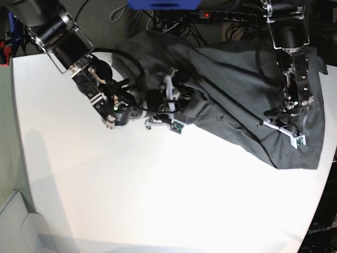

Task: Layout the t-shirt on the table in an organized manner, then fold the t-shirt properly
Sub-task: 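Pull the lifted t-shirt with the right gripper away from the left gripper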

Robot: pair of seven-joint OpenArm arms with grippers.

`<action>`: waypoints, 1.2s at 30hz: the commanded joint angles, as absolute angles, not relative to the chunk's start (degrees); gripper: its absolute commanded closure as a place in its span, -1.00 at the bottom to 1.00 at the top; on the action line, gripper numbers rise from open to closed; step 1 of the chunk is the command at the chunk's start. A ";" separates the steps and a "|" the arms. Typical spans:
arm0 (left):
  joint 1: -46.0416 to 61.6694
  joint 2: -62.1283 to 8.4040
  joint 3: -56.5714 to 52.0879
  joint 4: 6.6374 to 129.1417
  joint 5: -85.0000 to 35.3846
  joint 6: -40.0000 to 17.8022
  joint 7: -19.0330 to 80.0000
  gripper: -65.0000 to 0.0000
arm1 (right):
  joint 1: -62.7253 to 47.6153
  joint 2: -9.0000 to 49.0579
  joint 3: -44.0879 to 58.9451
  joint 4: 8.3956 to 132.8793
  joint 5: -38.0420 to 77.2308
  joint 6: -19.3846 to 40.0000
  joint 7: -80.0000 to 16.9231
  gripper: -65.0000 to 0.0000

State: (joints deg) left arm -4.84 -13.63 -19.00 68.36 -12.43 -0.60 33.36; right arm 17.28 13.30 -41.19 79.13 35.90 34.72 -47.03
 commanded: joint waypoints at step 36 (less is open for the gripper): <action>-5.23 -13.93 -19.03 68.53 -12.18 -0.31 35.21 1.00 | 27.21 8.31 -40.57 69.49 36.79 35.12 -45.41 -0.12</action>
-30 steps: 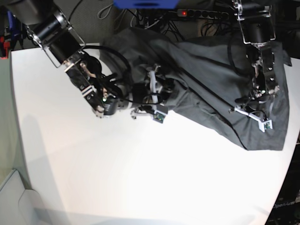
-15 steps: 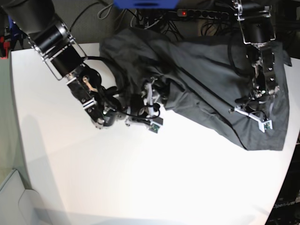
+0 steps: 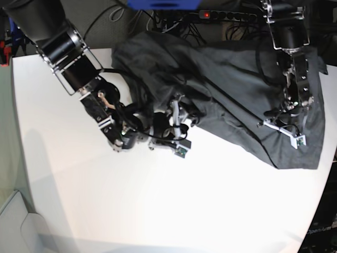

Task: Layout the t-shirt on the table in an organized manner, then fold the t-shirt properly
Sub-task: 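Pull the lifted t-shirt with the right gripper away from the left gripper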

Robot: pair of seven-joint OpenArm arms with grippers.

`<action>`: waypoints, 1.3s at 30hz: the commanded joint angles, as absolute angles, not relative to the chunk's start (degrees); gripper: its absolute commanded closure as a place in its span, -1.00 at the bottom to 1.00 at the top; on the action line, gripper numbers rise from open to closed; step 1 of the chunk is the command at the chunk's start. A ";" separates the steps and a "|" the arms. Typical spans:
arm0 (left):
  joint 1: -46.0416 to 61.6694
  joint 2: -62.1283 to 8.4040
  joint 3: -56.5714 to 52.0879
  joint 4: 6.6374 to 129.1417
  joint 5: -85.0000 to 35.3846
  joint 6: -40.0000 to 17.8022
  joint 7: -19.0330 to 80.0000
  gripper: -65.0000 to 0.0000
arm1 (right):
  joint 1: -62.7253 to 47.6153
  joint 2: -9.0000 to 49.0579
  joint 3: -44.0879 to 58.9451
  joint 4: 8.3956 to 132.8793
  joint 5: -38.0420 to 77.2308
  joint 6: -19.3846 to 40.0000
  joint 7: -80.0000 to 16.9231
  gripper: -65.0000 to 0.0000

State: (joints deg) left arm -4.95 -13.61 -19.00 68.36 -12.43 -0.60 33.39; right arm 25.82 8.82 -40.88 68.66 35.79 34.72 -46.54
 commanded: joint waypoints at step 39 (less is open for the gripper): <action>-5.23 -13.93 -19.03 68.53 -12.18 -0.22 35.21 1.00 | 28.26 4.97 -45.67 62.29 36.62 35.21 -36.26 0.01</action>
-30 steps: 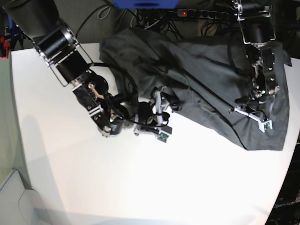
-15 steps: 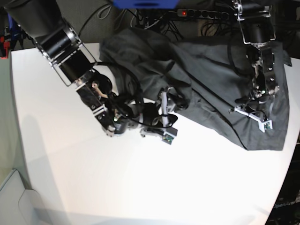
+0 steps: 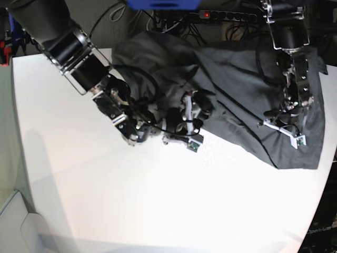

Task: Layout the t-shirt on the table in an organized manner, then fold the t-shirt properly
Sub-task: 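Pull the lifted t-shirt with the right gripper away from the left gripper, then move the right gripper back toward the t-shirt to regrasp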

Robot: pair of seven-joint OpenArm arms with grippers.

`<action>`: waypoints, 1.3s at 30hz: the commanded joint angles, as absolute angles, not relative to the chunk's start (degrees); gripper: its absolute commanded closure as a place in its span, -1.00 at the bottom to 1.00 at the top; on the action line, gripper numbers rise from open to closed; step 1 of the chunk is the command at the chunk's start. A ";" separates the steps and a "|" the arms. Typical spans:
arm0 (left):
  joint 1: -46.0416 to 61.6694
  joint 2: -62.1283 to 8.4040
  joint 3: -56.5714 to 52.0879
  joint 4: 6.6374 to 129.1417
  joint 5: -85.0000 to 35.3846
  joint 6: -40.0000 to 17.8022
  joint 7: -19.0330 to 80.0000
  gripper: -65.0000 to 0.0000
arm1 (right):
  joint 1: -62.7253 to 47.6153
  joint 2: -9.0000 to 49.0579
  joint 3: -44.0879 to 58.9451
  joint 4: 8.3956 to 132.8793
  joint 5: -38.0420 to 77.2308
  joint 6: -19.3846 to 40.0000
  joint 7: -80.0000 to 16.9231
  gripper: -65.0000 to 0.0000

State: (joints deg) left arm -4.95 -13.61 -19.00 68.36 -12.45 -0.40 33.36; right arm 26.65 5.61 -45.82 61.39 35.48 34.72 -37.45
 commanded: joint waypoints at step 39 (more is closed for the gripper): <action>-5.23 -13.85 -18.77 68.53 -12.53 -0.22 35.21 1.00 | 52.18 10.07 -34.07 50.07 36.62 35.12 -28.09 0.68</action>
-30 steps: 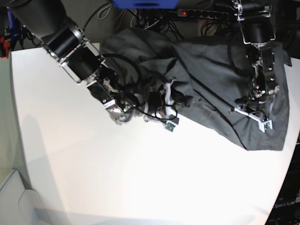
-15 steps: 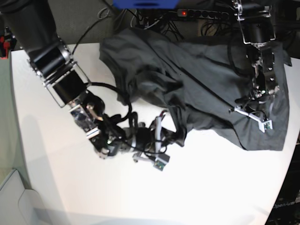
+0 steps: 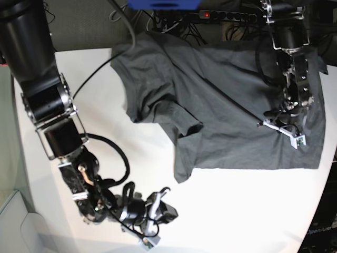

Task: Layout the t-shirt on the table in an organized manner, then fold the t-shirt properly
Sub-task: 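Move the right gripper back toward the t-shirt to regrasp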

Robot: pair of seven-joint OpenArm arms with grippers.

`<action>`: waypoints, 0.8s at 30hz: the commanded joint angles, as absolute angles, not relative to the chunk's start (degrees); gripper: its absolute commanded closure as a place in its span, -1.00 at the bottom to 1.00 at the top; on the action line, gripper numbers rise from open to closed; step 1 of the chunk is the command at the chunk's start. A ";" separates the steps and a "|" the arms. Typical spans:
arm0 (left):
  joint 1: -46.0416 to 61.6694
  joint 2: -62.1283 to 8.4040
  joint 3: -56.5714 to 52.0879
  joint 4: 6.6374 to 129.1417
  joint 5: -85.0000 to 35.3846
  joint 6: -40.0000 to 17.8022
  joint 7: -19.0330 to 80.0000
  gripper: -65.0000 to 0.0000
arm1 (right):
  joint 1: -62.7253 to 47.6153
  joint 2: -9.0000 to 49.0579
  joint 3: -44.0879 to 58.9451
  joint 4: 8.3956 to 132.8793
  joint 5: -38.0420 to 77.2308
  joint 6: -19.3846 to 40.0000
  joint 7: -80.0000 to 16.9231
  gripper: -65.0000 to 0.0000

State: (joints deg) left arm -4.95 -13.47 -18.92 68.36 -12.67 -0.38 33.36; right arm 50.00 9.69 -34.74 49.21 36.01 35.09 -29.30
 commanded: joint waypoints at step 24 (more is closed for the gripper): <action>-6.46 -12.70 -18.86 68.53 -12.53 -0.22 35.21 1.00 | 34.86 4.18 -38.81 66.07 36.70 34.77 -52.35 0.18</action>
State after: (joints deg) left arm -5.93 -12.49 -18.90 68.29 -12.25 -0.19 33.98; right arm 32.84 3.97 -39.44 65.10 36.05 34.87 -53.30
